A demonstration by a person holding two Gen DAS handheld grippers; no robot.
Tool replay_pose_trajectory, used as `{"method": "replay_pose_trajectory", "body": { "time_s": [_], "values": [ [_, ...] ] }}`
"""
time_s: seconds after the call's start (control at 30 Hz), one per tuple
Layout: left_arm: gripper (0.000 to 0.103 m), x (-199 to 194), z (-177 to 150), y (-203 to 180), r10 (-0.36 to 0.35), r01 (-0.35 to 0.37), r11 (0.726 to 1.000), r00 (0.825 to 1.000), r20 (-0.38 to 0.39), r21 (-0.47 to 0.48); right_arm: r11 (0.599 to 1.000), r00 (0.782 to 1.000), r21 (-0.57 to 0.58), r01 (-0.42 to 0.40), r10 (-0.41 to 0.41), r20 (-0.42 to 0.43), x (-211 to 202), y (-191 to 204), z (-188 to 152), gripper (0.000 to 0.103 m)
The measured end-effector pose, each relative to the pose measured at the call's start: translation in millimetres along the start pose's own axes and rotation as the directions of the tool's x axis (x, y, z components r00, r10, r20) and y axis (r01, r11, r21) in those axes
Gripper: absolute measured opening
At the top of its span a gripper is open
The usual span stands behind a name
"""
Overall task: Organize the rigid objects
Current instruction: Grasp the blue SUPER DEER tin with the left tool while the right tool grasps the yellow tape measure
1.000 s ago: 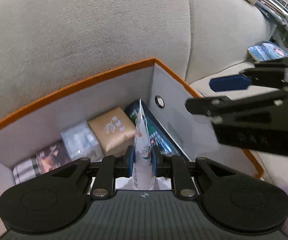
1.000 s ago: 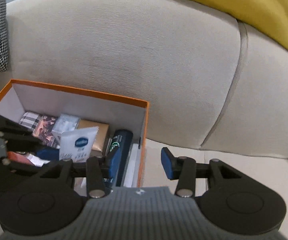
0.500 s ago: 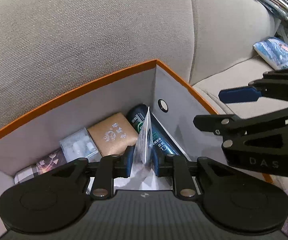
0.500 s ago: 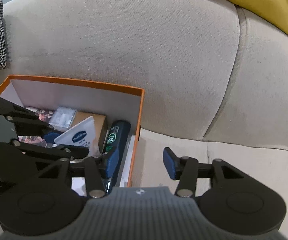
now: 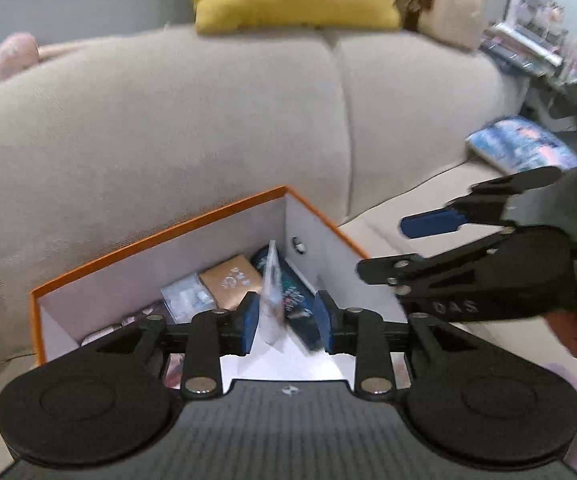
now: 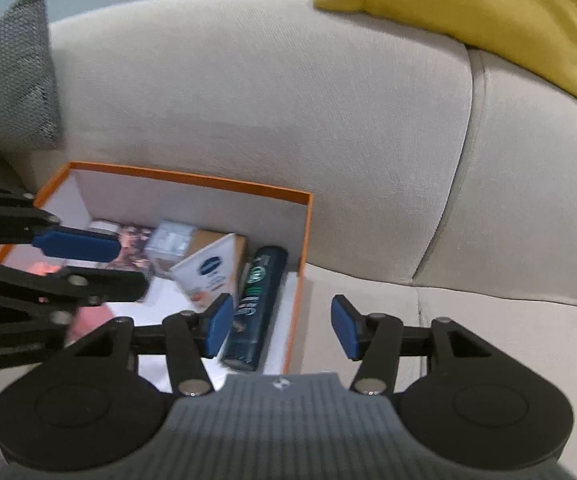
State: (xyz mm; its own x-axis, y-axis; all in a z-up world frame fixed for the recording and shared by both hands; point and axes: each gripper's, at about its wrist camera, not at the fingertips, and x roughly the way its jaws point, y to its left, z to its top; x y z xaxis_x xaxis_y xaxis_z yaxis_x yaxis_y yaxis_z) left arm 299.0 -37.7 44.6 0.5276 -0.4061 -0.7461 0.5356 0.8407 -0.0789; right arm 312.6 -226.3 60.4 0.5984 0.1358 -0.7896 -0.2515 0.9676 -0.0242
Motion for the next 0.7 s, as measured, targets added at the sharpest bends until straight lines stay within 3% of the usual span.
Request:
{"method": "replay_pose_trajectory", "body": {
  "time_s": [0.2,0.3,0.43,0.5,0.57,0.7],
  "values": [
    [0.038,-38.4,-41.7,-10.1,0.004,-0.005,0.999,1.000,0.016,0.035,0.993,0.994,0.060,-0.104,0.102,0.039,-42.5,10.1,-41.0,0.055],
    [0.046,-38.7,-72.3,-11.7,-0.008,0.009,0.998,1.000,-0.007,0.055,0.991,0.991,0.049,-0.127,0.125,0.054,-50.8,21.5,-72.6,0.055],
    [0.054,-22.7,-115.1,-11.8,-0.003,0.007,0.999,0.995,-0.097,0.042,0.990,0.993,0.087,-0.106,0.110,-0.038,-30.1,36.0,-119.0,0.056],
    [0.058,-9.0,-132.4,-15.9,0.039,-0.027,0.996,0.989,-0.146,0.085,0.987,0.990,0.128,-0.096,0.108,-0.091,-16.1,40.8,-138.2,0.062],
    [0.071,3.8,-141.1,-19.6,0.072,-0.048,0.988,0.984,-0.165,0.144,0.983,0.986,0.164,-0.084,0.106,-0.126,-3.1,44.6,-153.9,0.071],
    [0.075,17.5,-151.3,-21.0,0.106,-0.065,0.973,0.979,-0.174,0.223,0.983,0.983,0.181,-0.034,0.066,-0.173,16.1,48.7,-170.9,0.073]
  ]
}}
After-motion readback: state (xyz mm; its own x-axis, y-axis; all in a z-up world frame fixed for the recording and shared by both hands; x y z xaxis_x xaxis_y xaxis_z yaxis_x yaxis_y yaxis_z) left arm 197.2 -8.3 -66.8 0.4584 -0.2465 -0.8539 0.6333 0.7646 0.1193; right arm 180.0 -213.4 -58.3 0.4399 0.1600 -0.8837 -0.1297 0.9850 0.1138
